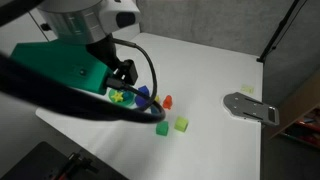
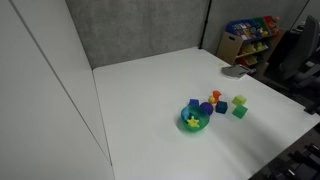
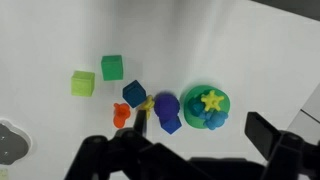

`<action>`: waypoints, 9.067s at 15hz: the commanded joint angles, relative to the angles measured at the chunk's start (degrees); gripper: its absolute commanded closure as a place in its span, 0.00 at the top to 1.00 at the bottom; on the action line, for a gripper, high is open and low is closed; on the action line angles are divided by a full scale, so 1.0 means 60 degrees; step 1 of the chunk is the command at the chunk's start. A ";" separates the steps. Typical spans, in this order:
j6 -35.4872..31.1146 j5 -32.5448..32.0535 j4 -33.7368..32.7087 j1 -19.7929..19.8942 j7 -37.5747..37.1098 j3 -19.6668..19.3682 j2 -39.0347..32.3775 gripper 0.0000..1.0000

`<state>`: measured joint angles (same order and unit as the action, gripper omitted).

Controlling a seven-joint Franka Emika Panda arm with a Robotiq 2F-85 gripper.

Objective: Put the yellow object inside the bowl

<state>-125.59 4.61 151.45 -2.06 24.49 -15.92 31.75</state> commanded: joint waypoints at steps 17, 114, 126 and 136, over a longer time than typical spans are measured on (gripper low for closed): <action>-0.0901 -0.0296 -0.1122 -0.0422 -0.0834 0.2161 -0.1756 1.00; -0.3788 -0.0271 -0.7841 -0.0322 -0.6333 0.1954 -1.1906 0.09; -0.3755 -0.0468 -0.5189 -0.0776 -0.6016 0.2599 -0.9296 0.10; -0.4974 -0.1100 -0.4635 -0.1568 -0.6198 0.2796 -0.9816 0.10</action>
<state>-153.23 -0.35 123.57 -10.61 -12.46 1.14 -26.08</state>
